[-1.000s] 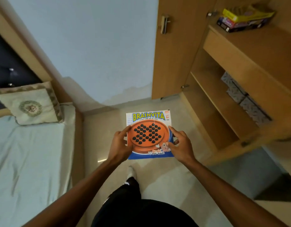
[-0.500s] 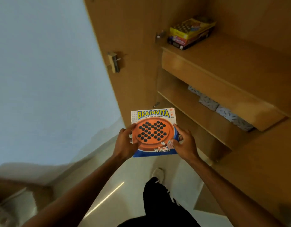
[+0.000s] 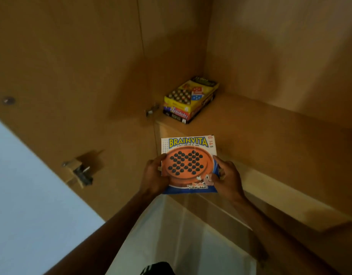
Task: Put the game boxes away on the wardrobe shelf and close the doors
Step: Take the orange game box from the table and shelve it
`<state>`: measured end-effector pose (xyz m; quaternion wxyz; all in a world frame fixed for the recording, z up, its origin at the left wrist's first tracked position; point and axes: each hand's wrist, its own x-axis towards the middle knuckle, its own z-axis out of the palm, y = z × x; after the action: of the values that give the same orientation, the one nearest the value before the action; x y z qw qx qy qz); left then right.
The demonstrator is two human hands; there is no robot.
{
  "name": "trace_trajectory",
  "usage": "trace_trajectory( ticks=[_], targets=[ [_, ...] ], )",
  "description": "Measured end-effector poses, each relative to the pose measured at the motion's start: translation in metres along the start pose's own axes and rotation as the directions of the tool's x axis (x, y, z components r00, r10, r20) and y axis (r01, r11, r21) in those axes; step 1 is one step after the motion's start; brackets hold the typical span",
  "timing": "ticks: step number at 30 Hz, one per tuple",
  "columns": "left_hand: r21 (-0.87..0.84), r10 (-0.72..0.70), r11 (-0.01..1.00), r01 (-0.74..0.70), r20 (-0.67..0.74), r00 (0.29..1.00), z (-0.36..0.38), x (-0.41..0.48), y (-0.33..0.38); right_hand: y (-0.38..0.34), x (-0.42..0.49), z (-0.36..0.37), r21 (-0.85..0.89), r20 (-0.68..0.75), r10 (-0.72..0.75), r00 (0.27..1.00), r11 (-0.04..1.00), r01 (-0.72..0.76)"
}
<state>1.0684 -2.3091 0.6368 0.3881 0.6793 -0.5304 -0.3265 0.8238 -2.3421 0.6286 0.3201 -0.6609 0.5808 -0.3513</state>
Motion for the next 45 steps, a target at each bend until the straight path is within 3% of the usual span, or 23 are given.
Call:
trace_trajectory(
  ticks=[9,14,16,18,20,21,22,25,28,31,34,40,45],
  targets=[
    [-0.042,0.155,0.988,-0.152,0.098,0.983,0.011,0.235,0.079,0.036,0.232,-0.01,-0.017,-0.134,0.004,0.991,1.0,-0.006],
    [-0.014,0.215,0.976,-0.216,0.181,0.96,0.017,0.325,0.134,-0.016,0.3,-0.022,-0.015,-0.256,0.004,0.967,1.0,-0.008],
    [0.094,0.203,0.967,-0.236,0.27,0.941,0.016,0.357,0.143,-0.019,0.325,-0.022,-0.014,-0.258,0.035,0.966,0.999,-0.04],
    [0.191,0.231,0.922,-0.336,0.425,0.875,0.014,0.381,0.142,-0.013,0.341,-0.018,-0.017,-0.262,0.079,0.962,0.996,-0.086],
    [0.124,0.258,0.924,-0.363,0.5,0.827,0.014,0.406,0.137,-0.006,0.355,-0.014,-0.032,-0.271,0.089,0.958,0.994,-0.102],
    [0.165,0.305,0.872,-0.462,0.555,0.774,0.016,0.42,0.128,-0.007,0.361,-0.014,-0.038,-0.273,0.086,0.958,0.994,-0.1],
    [0.195,0.298,0.856,-0.479,0.571,0.765,0.011,0.428,0.125,-0.009,0.365,-0.012,-0.04,-0.276,0.076,0.958,0.995,-0.09],
    [0.312,0.276,0.84,-0.445,0.459,0.844,0.008,0.437,0.122,-0.016,0.373,-0.011,-0.063,-0.286,-0.024,0.958,0.998,0.006],
    [0.357,0.304,0.845,-0.398,0.291,0.907,0.008,0.435,0.114,-0.02,0.381,-0.008,-0.013,-0.184,-0.156,0.971,0.988,0.156],
    [0.454,0.353,0.798,-0.395,0.179,0.918,0.012,0.425,0.107,-0.021,0.387,-0.002,-0.019,-0.061,-0.24,0.969,0.971,0.24],
    [0.485,0.351,0.788,-0.38,0.154,0.924,0.013,0.411,0.106,-0.022,0.392,0.001,-0.048,0.014,-0.236,0.972,0.971,0.236],
    [0.335,0.245,0.901,-0.276,0.132,0.96,0.017,0.371,0.109,-0.017,0.38,-0.006,0.011,0.143,-0.263,0.954,0.964,0.264],
    [0.122,0.026,0.993,-0.001,-0.206,0.978,0.031,0.301,0.082,-0.009,0.336,0.004,0.119,0.145,-0.266,0.953,0.961,0.25]
  ],
)
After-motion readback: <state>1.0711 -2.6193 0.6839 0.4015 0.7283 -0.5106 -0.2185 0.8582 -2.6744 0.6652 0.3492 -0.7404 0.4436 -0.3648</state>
